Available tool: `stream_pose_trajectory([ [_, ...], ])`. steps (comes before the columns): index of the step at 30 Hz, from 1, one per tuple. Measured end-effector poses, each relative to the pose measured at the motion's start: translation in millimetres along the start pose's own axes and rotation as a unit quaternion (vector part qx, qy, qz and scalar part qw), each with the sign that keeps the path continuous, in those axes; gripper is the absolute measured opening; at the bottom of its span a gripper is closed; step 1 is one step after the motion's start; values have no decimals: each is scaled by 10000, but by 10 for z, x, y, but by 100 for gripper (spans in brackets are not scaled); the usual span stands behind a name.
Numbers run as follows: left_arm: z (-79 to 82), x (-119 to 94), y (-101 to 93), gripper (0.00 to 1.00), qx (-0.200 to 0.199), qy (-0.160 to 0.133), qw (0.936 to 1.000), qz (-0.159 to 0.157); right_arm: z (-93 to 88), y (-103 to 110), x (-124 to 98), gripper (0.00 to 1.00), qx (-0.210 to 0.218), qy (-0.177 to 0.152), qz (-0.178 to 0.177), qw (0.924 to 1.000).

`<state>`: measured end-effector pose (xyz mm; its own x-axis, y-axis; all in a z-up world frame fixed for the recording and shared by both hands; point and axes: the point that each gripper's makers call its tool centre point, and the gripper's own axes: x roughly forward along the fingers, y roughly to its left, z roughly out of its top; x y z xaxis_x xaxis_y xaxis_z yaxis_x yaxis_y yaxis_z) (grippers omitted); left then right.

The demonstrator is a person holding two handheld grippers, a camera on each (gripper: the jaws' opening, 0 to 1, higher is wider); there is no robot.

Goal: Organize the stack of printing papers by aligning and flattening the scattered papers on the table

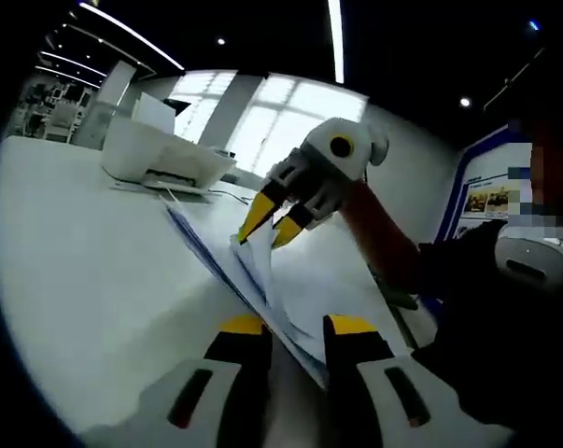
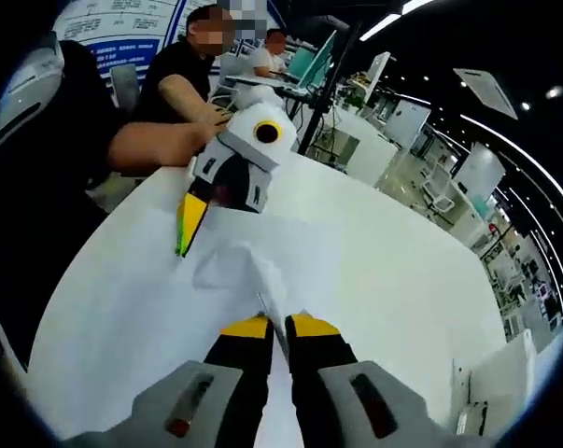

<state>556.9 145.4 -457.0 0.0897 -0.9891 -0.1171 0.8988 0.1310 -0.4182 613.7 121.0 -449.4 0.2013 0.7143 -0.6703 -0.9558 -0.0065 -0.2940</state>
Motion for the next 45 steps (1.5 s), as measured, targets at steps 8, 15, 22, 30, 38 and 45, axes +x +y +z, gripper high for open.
stream_pose_trajectory([
  [8,-96,5,32,12,-113,300,9994,105,48,-18,44,25,87,-284,-327,9990],
  [15,-110,-9,22,11,-38,337,9994,117,-35,-155,-86,31,151,-412,-838,9955],
  [22,-106,-21,27,11,17,339,9994,122,-116,-162,-161,36,300,-540,-894,9941],
  [30,-105,-16,-3,12,161,331,9993,69,-272,-77,-127,29,473,-424,-353,9974],
  [38,-119,-9,-10,12,185,370,9991,61,-397,-155,-158,6,714,-342,-453,9958],
  [45,-103,-12,26,12,104,330,9993,137,-345,-155,-296,0,920,-530,-473,9932],
])
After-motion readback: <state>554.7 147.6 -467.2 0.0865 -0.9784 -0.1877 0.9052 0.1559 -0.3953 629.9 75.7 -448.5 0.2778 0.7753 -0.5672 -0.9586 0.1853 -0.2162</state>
